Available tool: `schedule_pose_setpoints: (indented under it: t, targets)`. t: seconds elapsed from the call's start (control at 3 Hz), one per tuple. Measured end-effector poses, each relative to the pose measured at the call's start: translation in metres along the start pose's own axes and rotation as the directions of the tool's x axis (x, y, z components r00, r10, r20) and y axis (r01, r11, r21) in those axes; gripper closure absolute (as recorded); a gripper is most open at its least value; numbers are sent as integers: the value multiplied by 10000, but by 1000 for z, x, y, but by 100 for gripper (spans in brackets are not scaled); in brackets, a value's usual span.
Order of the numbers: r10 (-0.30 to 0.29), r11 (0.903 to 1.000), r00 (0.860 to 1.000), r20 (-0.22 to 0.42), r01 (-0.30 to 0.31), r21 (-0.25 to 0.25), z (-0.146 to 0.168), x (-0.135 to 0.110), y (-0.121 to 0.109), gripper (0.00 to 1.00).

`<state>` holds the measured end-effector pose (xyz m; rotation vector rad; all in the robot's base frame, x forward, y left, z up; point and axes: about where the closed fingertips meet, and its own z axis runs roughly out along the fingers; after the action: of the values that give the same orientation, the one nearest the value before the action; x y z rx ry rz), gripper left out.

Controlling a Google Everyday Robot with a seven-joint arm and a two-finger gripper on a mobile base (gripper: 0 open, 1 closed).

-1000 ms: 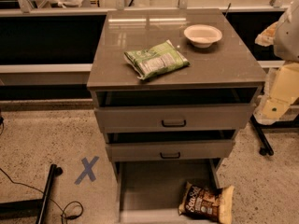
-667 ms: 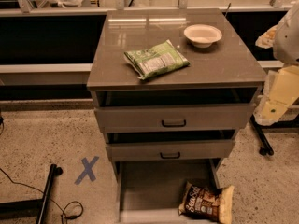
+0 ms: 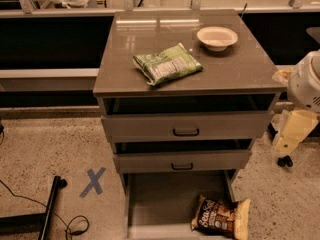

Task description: Pick brown chip bag from bottom drawer and place on counter

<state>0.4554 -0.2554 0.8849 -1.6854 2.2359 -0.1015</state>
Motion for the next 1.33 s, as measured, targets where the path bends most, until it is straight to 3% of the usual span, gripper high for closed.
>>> schedule_pose_setpoints:
  t: [0.33,0.67,1.0,1.33]
  targets:
    - [-27,9996,9998,202,33,-290,32,12,-3,0]
    - [-416,9975,9989,238,429,-565,94,52,19,0]
    - [-585,9975,9969,522,604,-355,161,105,38,0]
    - [-599,9975,9969,509,616,-341,158,100,36,0]
